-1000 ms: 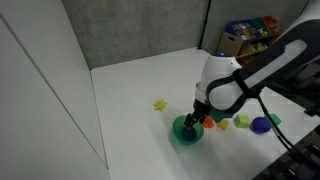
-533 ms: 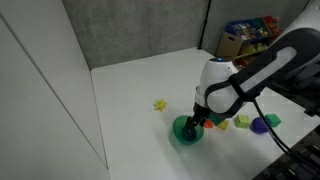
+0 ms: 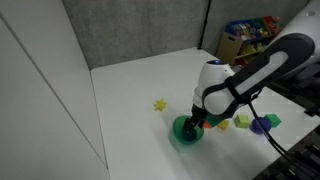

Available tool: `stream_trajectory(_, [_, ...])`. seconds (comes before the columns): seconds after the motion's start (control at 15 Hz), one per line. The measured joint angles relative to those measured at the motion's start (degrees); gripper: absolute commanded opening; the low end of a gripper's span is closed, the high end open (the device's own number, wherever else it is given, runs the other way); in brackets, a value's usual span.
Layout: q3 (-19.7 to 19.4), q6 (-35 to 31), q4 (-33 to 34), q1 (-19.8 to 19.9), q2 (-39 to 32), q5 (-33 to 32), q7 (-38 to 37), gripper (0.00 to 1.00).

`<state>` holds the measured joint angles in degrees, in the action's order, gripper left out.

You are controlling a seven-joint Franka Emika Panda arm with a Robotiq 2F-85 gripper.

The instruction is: Remove the blue block from the bowl and put it on top of the blue block on the table

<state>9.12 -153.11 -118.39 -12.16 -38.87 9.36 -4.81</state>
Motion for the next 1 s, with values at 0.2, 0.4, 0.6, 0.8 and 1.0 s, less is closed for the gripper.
stream_trajectory(0.2, [0.0, -0.03, 0.95, -0.34, -1.24, 0.0, -1.54, 1.0])
stream_trajectory(0.4, [-0.27, -0.18, 1.73, -0.81, -2.19, 0.0, -3.81, 1.0])
stream_trajectory(0.6, [-1.33, -0.4, 2.36, -1.83, -2.83, 0.0, -5.99, 1.0])
stream_trajectory(0.8, [-2.77, -0.66, 2.97, -3.17, -3.3, 0.0, -8.13, 1.0])
stream_trajectory(1.0, [-3.31, -0.96, 3.39, -3.82, -3.81, 0.0, -9.43, 1.0])
